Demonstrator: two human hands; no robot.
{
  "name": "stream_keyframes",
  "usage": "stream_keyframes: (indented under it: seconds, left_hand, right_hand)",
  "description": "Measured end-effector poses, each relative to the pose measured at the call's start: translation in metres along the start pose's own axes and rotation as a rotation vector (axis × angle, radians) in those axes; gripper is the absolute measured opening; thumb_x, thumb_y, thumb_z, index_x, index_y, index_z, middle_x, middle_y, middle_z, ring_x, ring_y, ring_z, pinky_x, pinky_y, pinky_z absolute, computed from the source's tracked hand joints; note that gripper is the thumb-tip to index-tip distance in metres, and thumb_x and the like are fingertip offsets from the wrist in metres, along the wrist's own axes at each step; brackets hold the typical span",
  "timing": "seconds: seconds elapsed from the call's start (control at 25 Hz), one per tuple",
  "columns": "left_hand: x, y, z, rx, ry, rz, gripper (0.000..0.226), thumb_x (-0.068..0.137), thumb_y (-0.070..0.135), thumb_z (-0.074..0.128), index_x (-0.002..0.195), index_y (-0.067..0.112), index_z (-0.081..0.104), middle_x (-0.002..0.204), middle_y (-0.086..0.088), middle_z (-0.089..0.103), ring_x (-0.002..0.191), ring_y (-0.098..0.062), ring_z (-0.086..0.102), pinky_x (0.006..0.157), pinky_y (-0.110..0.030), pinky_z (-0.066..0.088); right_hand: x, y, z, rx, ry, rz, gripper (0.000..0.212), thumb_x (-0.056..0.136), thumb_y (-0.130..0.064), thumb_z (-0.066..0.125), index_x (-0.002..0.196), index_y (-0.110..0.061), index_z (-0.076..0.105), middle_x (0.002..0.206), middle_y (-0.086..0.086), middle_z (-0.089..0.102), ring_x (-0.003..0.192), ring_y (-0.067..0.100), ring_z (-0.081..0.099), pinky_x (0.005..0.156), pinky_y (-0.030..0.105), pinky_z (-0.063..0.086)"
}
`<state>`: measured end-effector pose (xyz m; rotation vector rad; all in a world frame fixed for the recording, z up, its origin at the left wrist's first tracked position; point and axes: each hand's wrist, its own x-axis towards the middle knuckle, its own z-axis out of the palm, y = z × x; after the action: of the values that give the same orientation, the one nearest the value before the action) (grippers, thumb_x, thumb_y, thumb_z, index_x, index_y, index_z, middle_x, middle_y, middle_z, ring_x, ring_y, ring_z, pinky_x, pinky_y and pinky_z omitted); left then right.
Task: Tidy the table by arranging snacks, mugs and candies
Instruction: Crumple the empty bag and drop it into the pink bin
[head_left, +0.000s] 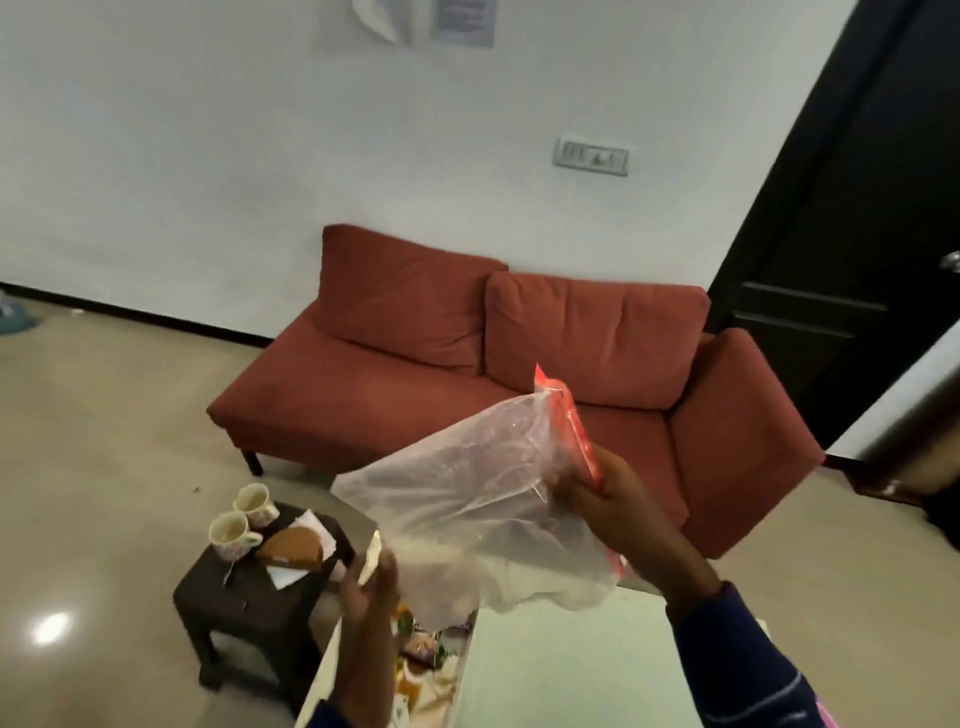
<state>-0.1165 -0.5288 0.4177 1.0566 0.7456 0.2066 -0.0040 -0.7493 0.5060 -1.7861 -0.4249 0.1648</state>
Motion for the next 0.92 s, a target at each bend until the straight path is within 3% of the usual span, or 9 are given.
stream_keyframes:
  seconds: [0.08, 0.2, 0.36, 0.44, 0.52, 0.64, 0.72, 0.8, 0.92]
  left_hand:
    - [-0.016, -0.001, 0.016, -0.187, -0.23, -0.141, 0.093, 0.065, 0.066, 0.066, 0.142, 0.018, 0.045, 0.131, -0.009, 0.062, 0.113, -0.031, 0.061, 0.09, -0.049, 0.048]
    - [-0.027, 0.013, 0.037, -0.184, -0.561, -0.195, 0.117, 0.049, 0.079, 0.074, 0.141, 0.012, 0.046, 0.133, -0.014, 0.062, 0.123, -0.034, 0.057, 0.106, -0.053, 0.038]
    - [-0.035, 0.031, 0.063, -0.103, -0.621, -0.203, 0.127, 0.032, 0.074, 0.083, 0.132, 0.003, 0.049, 0.122, -0.014, 0.059, 0.119, -0.038, 0.053, 0.11, -0.049, 0.034]
    - [-0.037, 0.043, 0.075, -0.085, -0.683, -0.163, 0.122, 0.024, 0.067, 0.087, 0.125, 0.009, 0.053, 0.116, -0.015, 0.063, 0.108, -0.033, 0.06, 0.099, -0.046, 0.044]
    - [-0.038, 0.052, 0.083, -0.054, -0.674, -0.072, 0.089, 0.045, 0.059, 0.089, 0.118, 0.016, 0.059, 0.107, -0.012, 0.069, 0.097, -0.028, 0.067, 0.089, -0.046, 0.052]
    - [-0.035, 0.06, 0.092, -0.074, -0.626, -0.021, 0.04, 0.07, 0.032, 0.073, 0.108, 0.021, 0.066, 0.093, -0.002, 0.076, 0.084, -0.02, 0.072, 0.069, -0.033, 0.059]
    - [-0.03, 0.066, 0.095, -0.066, -0.591, 0.006, 0.03, 0.079, 0.022, 0.066, 0.109, 0.018, 0.065, 0.092, -0.002, 0.075, 0.085, -0.019, 0.071, 0.06, -0.024, 0.057]
    - [-0.028, 0.071, 0.096, -0.082, -0.557, -0.002, 0.015, 0.095, 0.013, 0.054, 0.107, 0.014, 0.062, 0.097, -0.008, 0.068, 0.083, -0.018, 0.067, 0.059, -0.022, 0.055]
    - [-0.026, 0.074, 0.096, -0.062, -0.441, 0.035, 0.032, 0.093, 0.006, 0.054, 0.124, -0.004, 0.056, 0.103, -0.011, 0.063, 0.077, -0.013, 0.063, 0.053, -0.017, 0.053]
  right_hand:
    - [-0.004, -0.014, -0.004, 0.29, -0.122, 0.097, 0.018, 0.092, -0.018, 0.067, 0.105, -0.006, 0.07, 0.091, 0.007, 0.072, 0.079, 0.019, 0.067, 0.069, 0.033, 0.056]
    - [-0.005, -0.029, 0.001, 0.522, -0.254, 0.274, 0.019, 0.087, -0.009, 0.066, 0.104, -0.007, 0.074, 0.098, 0.016, 0.073, 0.082, 0.024, 0.071, 0.076, 0.038, 0.06]
    - [0.002, -0.045, 0.02, 0.515, -0.39, 0.392, 0.022, 0.092, -0.003, 0.058, 0.109, -0.005, 0.071, 0.105, 0.017, 0.071, 0.089, 0.026, 0.07, 0.083, 0.039, 0.058]
    - [0.004, -0.059, 0.025, 0.441, -0.428, 0.388, 0.018, 0.095, -0.004, 0.058, 0.109, -0.005, 0.069, 0.1, 0.013, 0.07, 0.087, 0.023, 0.068, 0.081, 0.036, 0.057]
    - [0.005, -0.069, 0.029, 0.129, -0.331, 0.315, 0.017, 0.097, -0.001, 0.056, 0.109, -0.005, 0.067, 0.095, 0.006, 0.069, 0.084, 0.015, 0.067, 0.08, 0.03, 0.058]
    - [0.001, -0.068, 0.044, -0.309, -0.088, 0.254, 0.03, 0.103, -0.004, 0.043, 0.128, 0.008, 0.054, 0.108, 0.009, 0.056, 0.101, 0.02, 0.054, 0.105, 0.043, 0.046]
    - [-0.007, -0.065, 0.057, -0.23, -0.007, 0.214, 0.024, 0.103, -0.004, 0.044, 0.121, 0.005, 0.058, 0.106, 0.007, 0.058, 0.101, 0.021, 0.056, 0.105, 0.041, 0.044]
    - [-0.018, -0.068, 0.068, -0.206, 0.104, 0.146, 0.014, 0.1, -0.005, 0.051, 0.11, -0.012, 0.059, 0.095, -0.009, 0.059, 0.091, 0.003, 0.058, 0.097, 0.027, 0.046]
    - [-0.037, -0.07, 0.083, -0.315, 0.3, -0.044, 0.04, 0.094, -0.014, 0.066, 0.128, -0.028, 0.053, 0.099, -0.038, 0.059, 0.094, -0.014, 0.061, 0.08, 0.001, 0.046]
